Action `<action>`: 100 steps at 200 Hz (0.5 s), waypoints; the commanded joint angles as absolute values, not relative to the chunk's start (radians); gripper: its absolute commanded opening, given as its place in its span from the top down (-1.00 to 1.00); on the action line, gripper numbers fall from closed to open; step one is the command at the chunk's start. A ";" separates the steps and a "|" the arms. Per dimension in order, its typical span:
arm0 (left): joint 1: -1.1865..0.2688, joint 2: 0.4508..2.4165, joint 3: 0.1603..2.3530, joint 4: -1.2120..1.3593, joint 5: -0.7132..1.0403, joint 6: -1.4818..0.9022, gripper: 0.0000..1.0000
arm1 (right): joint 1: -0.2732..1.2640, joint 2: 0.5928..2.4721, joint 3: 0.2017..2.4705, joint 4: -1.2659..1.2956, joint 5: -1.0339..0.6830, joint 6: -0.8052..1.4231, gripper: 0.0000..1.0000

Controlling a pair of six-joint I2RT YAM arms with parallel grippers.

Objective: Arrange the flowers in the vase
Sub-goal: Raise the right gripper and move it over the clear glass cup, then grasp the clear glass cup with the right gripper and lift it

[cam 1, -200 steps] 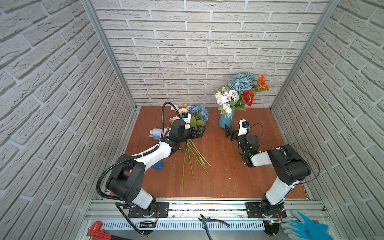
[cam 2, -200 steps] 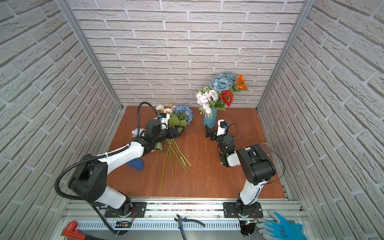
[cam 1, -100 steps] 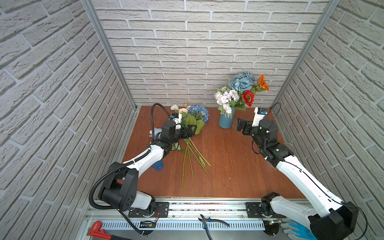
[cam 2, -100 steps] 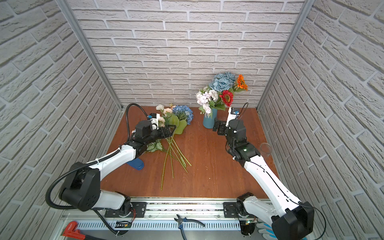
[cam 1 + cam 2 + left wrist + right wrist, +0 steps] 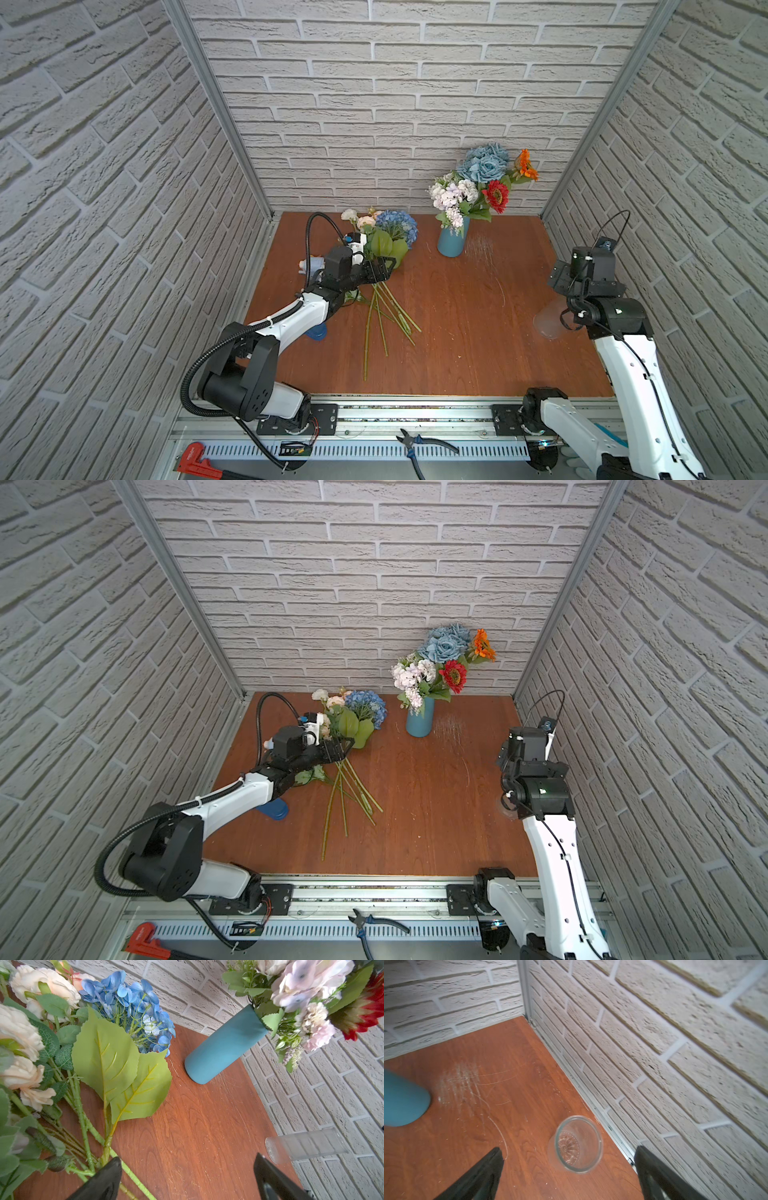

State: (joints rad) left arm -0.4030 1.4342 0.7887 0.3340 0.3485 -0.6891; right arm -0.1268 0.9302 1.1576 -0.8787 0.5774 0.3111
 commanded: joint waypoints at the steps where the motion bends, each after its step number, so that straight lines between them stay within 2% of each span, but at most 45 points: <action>1: -0.397 1.448 0.776 0.424 0.375 -0.681 -0.97 | -0.207 0.960 1.164 -0.898 0.506 0.288 -0.99; 25: -0.393 1.457 0.769 0.447 0.381 -0.692 -0.96 | -0.254 0.972 1.128 -0.875 0.465 0.303 -0.99; 67: -0.389 1.473 0.761 0.471 0.396 -0.706 -0.96 | -0.351 1.003 1.052 -0.803 0.259 0.354 -1.00; 100: -0.388 1.480 0.752 0.487 0.400 -0.716 -0.96 | -0.372 1.033 0.999 -0.782 0.285 0.358 -0.99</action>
